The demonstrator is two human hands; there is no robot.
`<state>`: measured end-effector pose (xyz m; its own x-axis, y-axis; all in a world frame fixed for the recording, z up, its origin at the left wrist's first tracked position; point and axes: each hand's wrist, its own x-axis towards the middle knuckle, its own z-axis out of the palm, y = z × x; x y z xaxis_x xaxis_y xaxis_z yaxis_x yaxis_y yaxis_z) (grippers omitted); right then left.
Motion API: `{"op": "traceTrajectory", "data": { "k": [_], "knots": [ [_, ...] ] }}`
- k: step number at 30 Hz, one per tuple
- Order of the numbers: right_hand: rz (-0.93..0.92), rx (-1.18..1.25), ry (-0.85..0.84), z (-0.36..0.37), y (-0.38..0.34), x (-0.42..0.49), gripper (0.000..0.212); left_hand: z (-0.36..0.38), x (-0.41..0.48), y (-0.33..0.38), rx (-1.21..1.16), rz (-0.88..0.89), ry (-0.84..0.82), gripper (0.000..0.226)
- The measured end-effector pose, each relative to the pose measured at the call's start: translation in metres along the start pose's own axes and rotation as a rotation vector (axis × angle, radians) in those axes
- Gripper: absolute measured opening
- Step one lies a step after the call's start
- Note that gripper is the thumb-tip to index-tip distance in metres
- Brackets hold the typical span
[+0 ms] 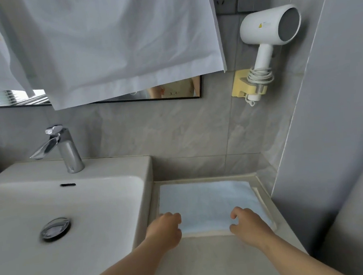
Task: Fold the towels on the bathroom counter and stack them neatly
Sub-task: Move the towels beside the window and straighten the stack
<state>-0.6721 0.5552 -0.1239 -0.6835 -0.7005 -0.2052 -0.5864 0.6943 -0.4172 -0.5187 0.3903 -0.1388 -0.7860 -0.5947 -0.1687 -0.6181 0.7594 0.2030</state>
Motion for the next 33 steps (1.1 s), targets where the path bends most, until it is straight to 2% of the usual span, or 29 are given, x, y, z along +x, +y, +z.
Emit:
{"op": "traceTrajectory", "data": {
  "k": [6,13,16,20,24,28,31,33],
  "knots": [
    [0.03,-0.058,0.009,0.004,0.018,0.017,0.032,0.015,0.02,-0.005,-0.031,-0.021,-0.02,0.03],
    [0.084,-0.121,0.066,0.002,0.038,0.037,0.044,0.034,0.046,-0.017,-0.131,-0.144,-0.005,0.029],
    [0.109,-0.12,0.081,0.0,0.044,0.049,0.043,0.039,0.052,-0.017,-0.234,-0.168,0.068,0.032],
    [0.161,-0.06,0.109,0.0,0.05,0.062,0.037,0.043,0.057,-0.018,-0.451,-0.321,0.202,0.019],
    [0.274,-0.043,0.107,0.007,0.058,0.069,0.04,0.047,0.062,-0.02,-0.493,-0.447,0.228,0.022],
    [0.339,-0.003,0.114,0.012,0.063,0.071,0.057,0.048,0.068,-0.018,-0.525,-0.539,0.213,0.042],
    [0.375,0.098,0.114,0.016,0.068,0.073,0.069,0.048,0.072,-0.016,-0.609,-0.597,0.18,0.052],
    [0.387,0.187,0.111,0.02,0.069,0.074,0.067,0.047,0.075,-0.016,-0.603,-0.616,0.145,0.053]
  ]
}}
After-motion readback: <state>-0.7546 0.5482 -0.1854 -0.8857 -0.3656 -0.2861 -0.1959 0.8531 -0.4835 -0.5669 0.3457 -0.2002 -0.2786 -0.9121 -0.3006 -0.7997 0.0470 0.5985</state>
